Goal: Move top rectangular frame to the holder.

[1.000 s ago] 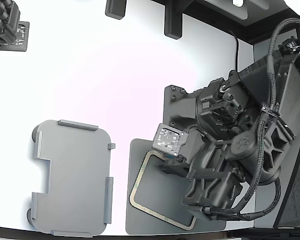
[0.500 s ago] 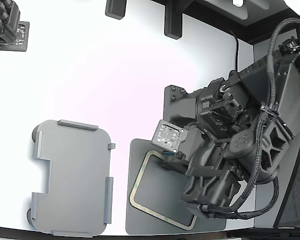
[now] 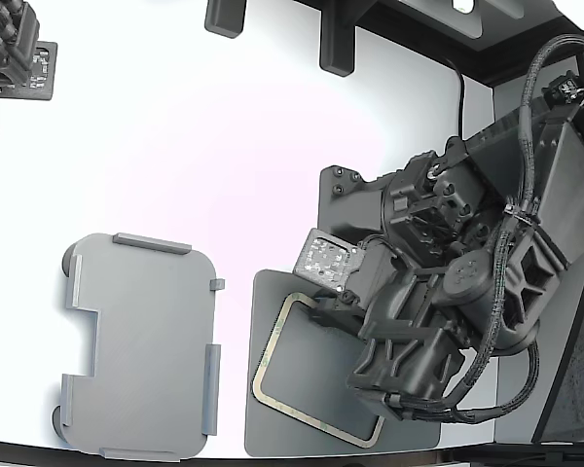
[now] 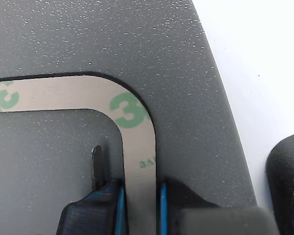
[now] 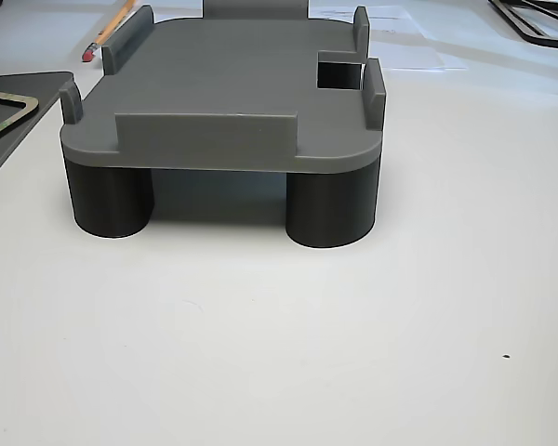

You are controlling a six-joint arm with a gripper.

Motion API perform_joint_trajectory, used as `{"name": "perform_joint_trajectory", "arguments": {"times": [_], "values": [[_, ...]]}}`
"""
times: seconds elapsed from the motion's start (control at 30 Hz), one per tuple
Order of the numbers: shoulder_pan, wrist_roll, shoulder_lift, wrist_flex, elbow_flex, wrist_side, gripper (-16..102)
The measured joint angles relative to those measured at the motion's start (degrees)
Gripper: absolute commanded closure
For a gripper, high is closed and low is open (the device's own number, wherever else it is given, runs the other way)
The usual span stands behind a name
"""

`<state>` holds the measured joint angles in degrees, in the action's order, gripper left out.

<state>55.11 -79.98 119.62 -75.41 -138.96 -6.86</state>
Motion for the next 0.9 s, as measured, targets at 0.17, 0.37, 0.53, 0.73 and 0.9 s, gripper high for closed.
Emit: {"name": "perform_joint_trajectory", "arguments": {"times": [0.17,0.37,0.53,0.73,0.9], "values": [[-0.1,0.0,0.0,0.0,-0.1,-0.1,96],[-0.3,0.1,-0.5,-5.2,5.0,-0.7,96],[-0.8,-4.7,-2.5,-14.3,16.0,-3.8,96],[-5.9,-11.4,-2.8,-18.9,31.7,-4.3,96],[-7.1,-17.7,-8.6,-17.3,39.6,-9.3,96]]}}
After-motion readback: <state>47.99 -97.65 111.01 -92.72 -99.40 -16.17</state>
